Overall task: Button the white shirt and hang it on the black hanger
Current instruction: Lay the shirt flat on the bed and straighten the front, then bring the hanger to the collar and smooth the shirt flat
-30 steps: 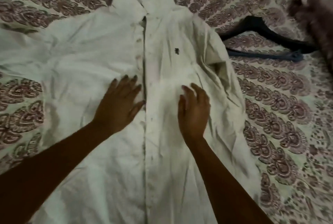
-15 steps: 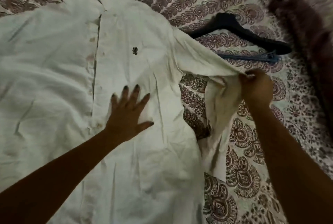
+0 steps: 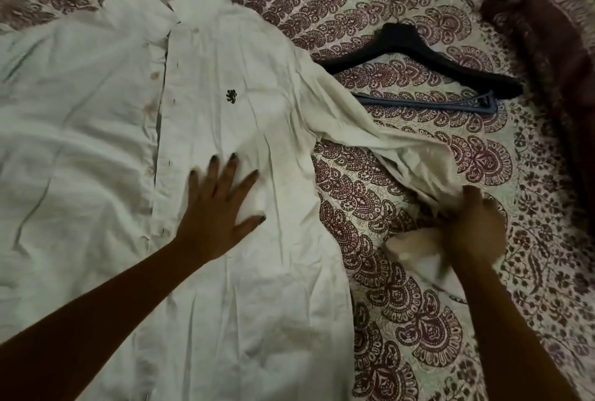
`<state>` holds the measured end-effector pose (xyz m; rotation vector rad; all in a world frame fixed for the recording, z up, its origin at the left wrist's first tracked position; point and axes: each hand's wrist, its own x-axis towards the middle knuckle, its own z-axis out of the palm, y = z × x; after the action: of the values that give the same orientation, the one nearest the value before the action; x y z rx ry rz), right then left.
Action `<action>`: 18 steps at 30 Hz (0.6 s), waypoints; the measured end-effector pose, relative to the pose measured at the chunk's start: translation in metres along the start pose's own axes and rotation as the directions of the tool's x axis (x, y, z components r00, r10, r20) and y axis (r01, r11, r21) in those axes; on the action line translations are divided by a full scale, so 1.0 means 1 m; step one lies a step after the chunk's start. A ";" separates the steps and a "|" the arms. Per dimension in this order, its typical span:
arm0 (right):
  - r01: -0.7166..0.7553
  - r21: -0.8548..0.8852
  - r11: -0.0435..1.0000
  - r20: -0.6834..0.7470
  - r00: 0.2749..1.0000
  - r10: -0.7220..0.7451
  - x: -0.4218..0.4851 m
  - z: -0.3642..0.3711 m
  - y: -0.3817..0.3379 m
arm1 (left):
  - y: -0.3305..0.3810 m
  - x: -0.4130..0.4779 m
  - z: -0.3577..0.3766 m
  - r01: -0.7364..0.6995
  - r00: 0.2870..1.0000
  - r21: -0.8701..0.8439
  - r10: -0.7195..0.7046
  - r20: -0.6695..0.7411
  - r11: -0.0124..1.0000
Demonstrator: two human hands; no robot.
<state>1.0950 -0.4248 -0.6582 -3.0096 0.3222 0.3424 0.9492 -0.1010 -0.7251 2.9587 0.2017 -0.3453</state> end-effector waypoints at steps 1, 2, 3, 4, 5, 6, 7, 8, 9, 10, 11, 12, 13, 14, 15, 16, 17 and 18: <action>0.028 -0.120 0.992 0.035 0.999 -0.024 0.009 -0.005 -0.002 | 0.000 0.003 -0.001 0.003 1.000 -0.007 -0.003 -0.011 1.000; 0.069 -0.193 0.979 0.134 0.990 -0.043 0.018 -0.006 -0.005 | 0.000 0.006 -0.002 0.009 1.000 -0.019 -0.009 -0.020 1.000; 0.102 -0.199 0.975 0.218 0.974 -0.058 0.026 -0.007 -0.010 | 0.000 0.012 -0.004 0.015 1.000 -0.033 -0.016 -0.027 0.999; 0.116 -0.125 0.985 0.246 0.966 -0.083 0.033 -0.007 -0.017 | 0.000 0.017 -0.006 0.016 0.999 -0.041 -0.018 -0.038 0.999; 0.131 0.001 0.991 0.188 0.974 -0.129 0.038 -0.010 -0.028 | 0.002 0.025 -0.009 0.020 0.999 -0.041 -0.022 -0.050 0.999; 0.183 0.128 0.975 0.069 0.979 -0.192 0.041 -0.012 -0.041 | 0.004 0.032 -0.013 0.045 0.998 -0.043 -0.047 -0.042 0.998; 0.255 0.200 0.946 -0.047 0.967 -0.251 0.043 -0.016 -0.055 | 0.006 0.040 -0.017 0.093 0.996 -0.056 -0.093 -0.012 0.994; 0.342 0.226 0.912 -0.120 0.939 -0.322 0.046 -0.020 -0.071 | 0.007 0.049 -0.020 0.146 0.989 -0.075 -0.143 0.038 0.986; 0.417 0.207 0.885 -0.138 0.908 -0.396 0.053 -0.019 -0.084 | 0.008 0.058 -0.022 0.190 0.977 -0.087 -0.180 0.113 0.978; 0.473 0.160 0.867 -0.123 0.881 -0.458 0.065 -0.015 -0.097 | 0.010 0.067 -0.024 0.224 0.958 -0.088 -0.202 0.205 0.971; 0.510 0.117 0.852 -0.094 0.860 -0.502 0.077 -0.008 -0.106 | 0.011 0.072 -0.027 0.251 0.930 -0.083 -0.217 0.296 0.964; 0.534 0.090 0.841 -0.065 0.845 -0.530 0.088 -0.002 -0.115 | 0.013 0.075 -0.028 0.272 0.906 -0.087 -0.224 0.360 0.958; 0.533 0.078 0.842 -0.042 0.846 -0.532 0.099 0.002 -0.122 | 0.014 0.078 -0.027 0.285 0.889 -0.097 -0.226 0.399 0.953; 0.518 0.071 0.853 -0.026 0.856 -0.517 0.108 0.004 -0.127 | 0.015 0.078 -0.027 0.293 0.880 -0.103 -0.226 0.418 0.951; 0.507 0.045 0.861 -0.014 0.862 -0.506 0.117 0.005 -0.131 | 0.015 0.079 -0.027 0.296 0.875 -0.105 -0.226 0.428 0.950; 0.510 -0.001 0.860 0.010 0.860 -0.510 0.122 0.006 -0.134 | 0.016 0.079 -0.027 0.299 0.871 -0.105 -0.226 0.436 0.949; 0.531 -0.071 0.844 0.042 0.847 -0.530 0.126 0.005 -0.136 | 0.016 0.079 -0.029 0.301 0.867 -0.104 -0.226 0.443 0.948; 0.561 -0.145 0.815 0.070 0.827 -0.557 0.129 0.003 -0.139 | 0.015 0.079 -0.030 0.301 0.865 -0.105 -0.224 0.449 0.948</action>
<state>1.2475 -0.3146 -0.6815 -3.0562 -0.6237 0.3567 1.0348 -0.1018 -0.7128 2.5981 0.5496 -0.9553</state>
